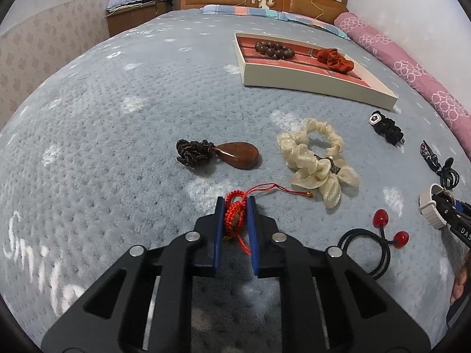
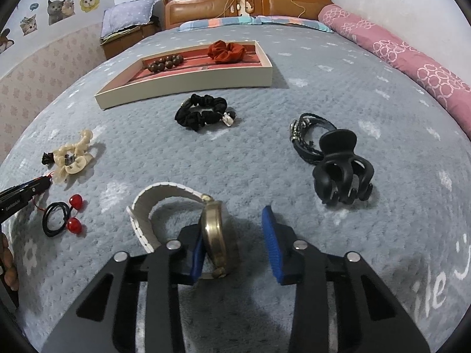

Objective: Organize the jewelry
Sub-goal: 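Grasp the red string bracelet with the left tool while the right tool grasps the white watch, then carry both items into the tray and open both tools to release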

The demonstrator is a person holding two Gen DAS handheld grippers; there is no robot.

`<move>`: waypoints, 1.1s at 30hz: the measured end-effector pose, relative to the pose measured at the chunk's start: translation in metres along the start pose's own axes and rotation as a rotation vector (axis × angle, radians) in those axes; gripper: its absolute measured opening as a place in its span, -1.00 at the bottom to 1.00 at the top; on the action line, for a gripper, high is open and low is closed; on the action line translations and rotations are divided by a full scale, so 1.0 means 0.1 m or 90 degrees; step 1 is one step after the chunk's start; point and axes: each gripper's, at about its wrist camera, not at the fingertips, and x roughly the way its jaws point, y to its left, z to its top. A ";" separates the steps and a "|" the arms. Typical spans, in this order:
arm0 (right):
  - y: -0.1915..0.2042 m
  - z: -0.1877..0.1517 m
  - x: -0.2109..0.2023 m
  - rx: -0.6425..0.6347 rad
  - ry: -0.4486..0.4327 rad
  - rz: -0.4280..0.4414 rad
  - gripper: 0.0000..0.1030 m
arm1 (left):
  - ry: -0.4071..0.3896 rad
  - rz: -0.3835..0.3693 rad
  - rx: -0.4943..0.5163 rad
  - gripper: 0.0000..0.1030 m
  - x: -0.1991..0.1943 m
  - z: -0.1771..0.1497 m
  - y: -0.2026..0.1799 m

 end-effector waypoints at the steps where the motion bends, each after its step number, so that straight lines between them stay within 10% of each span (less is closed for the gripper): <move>1: 0.01 0.00 0.00 -0.002 0.000 0.002 -0.40 | 0.000 0.001 0.000 -0.77 0.00 0.00 0.00; 11: 0.07 0.00 -0.02 -0.015 0.001 0.021 -0.71 | -0.001 -0.001 -0.003 -0.82 -0.01 0.01 0.01; 33: 0.11 0.18 -0.08 -0.011 -0.022 0.054 -0.71 | -0.020 -0.007 -0.004 -0.83 -0.18 0.15 -0.02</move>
